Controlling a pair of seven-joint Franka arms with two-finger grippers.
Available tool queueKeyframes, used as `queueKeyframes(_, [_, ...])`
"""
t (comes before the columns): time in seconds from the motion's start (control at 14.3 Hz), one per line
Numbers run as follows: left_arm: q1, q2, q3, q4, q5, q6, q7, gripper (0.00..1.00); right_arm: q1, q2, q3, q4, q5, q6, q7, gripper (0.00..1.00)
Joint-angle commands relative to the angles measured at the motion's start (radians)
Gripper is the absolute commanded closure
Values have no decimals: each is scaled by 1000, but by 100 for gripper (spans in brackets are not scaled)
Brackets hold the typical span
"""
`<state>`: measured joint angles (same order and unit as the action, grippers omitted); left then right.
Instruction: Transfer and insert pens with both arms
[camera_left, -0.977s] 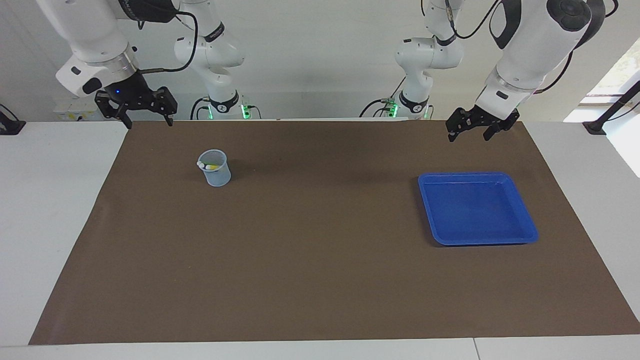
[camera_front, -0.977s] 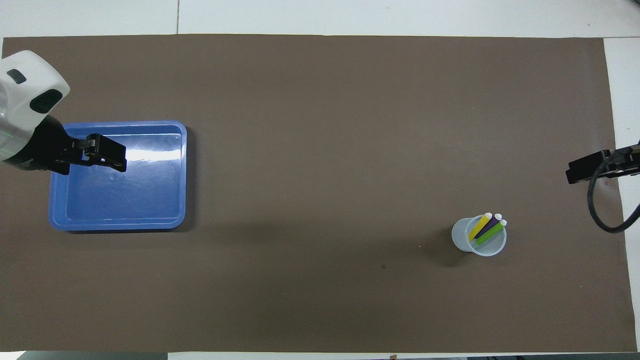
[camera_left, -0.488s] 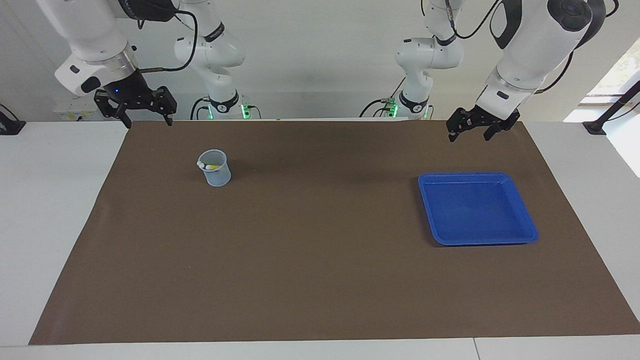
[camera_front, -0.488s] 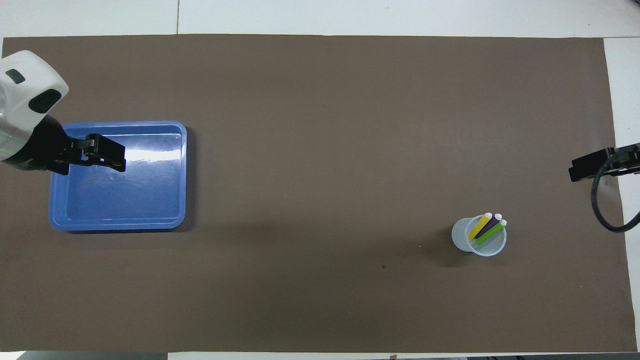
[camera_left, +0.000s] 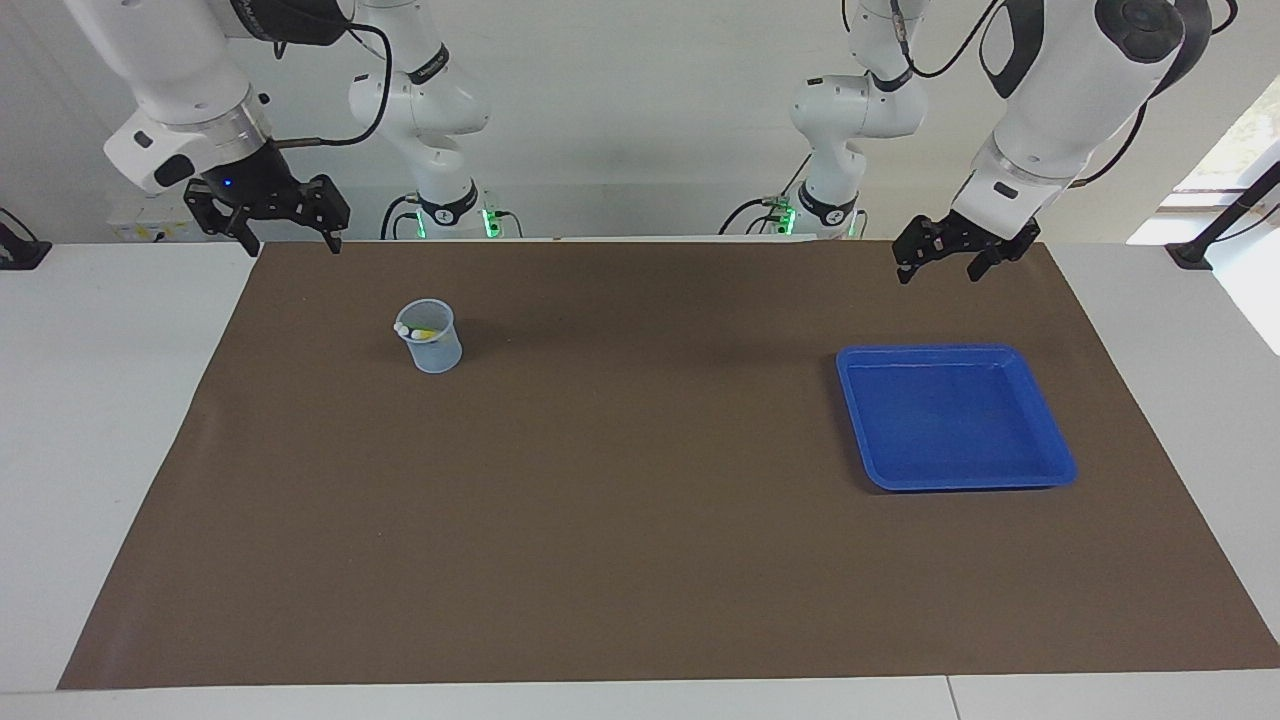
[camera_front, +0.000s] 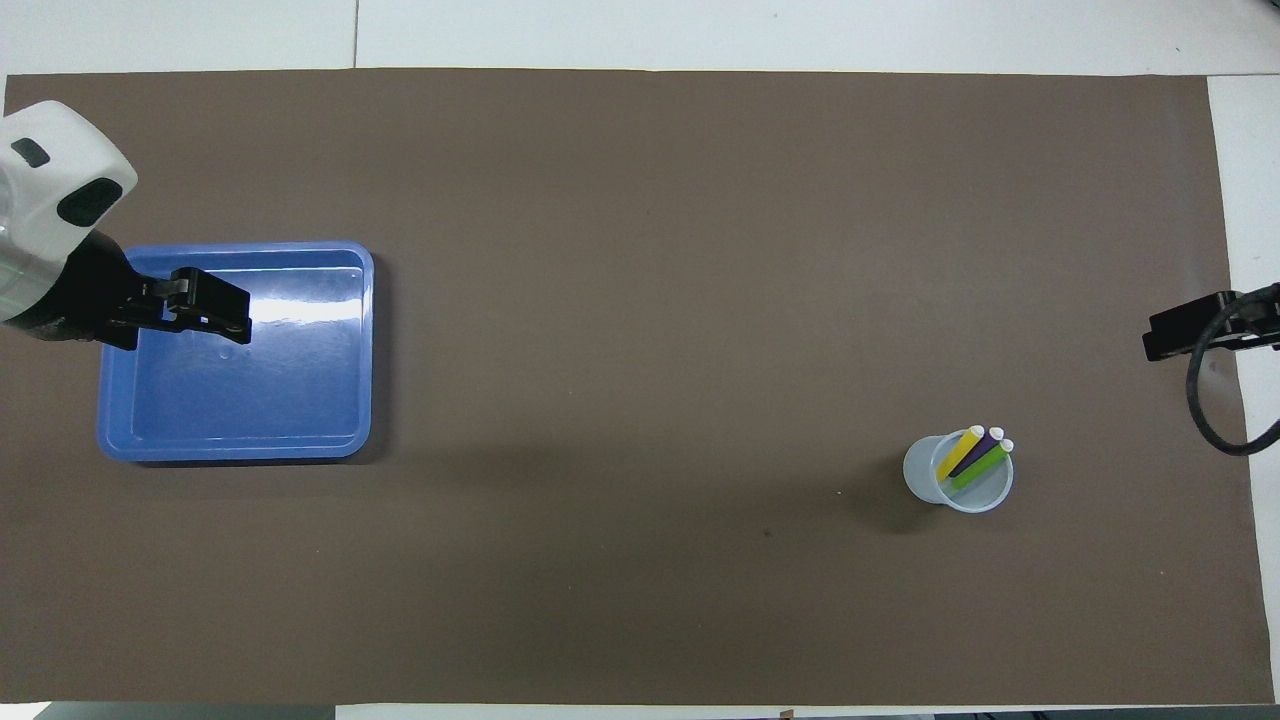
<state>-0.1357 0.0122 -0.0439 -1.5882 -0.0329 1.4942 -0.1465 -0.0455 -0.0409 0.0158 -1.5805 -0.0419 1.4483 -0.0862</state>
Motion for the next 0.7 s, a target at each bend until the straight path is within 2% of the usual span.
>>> queueKeyframes(0.0, [8,-5,-1,-1,-1,-15,2,0,-20,7,15,13,27,-22,20,0])
queueKeyframes(0.63, [8,-5,-1,-1,-1,-14,2,0,-7,3,-2,14,28,-22,16,0])
